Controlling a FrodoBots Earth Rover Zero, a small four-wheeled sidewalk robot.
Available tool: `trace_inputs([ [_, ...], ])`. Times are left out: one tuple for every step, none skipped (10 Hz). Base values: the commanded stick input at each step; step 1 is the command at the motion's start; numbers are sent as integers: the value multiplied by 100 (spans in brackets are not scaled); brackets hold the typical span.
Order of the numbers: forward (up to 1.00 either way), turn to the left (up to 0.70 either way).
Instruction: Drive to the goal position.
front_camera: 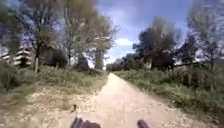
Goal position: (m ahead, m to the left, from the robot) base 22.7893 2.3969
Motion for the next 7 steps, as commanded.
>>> trace_inputs([
  [100, -13],
  [100, -32],
  [100, 0],
  [100, 0],
  [100, 0],
  [100, 0],
  [100, 0],
])
